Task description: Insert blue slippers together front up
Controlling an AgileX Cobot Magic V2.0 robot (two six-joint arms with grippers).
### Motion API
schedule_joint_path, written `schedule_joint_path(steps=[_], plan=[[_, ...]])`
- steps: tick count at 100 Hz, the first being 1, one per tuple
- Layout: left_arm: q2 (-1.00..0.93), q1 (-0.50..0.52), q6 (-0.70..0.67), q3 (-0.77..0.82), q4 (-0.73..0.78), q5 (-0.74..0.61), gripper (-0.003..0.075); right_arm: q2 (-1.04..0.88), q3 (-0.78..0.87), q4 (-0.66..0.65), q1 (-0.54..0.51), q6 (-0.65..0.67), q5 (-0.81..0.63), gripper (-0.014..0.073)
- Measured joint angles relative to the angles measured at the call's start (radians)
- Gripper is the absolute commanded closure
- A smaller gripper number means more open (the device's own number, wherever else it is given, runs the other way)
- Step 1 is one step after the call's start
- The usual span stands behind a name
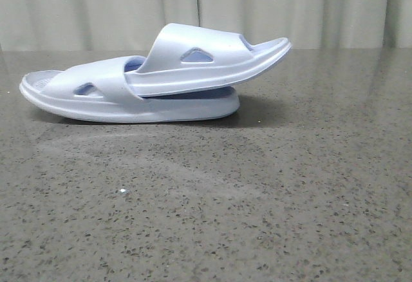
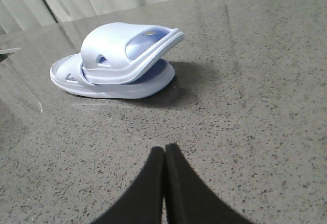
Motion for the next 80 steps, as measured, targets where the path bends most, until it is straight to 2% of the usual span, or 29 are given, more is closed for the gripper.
schedule_joint_path(steps=[80], plan=[[0.000, 0.000, 0.010, 0.000, -0.010, 0.033, 0.0705, 0.000, 0.000, 0.000, 0.000, 0.000, 0.000, 0.0672]])
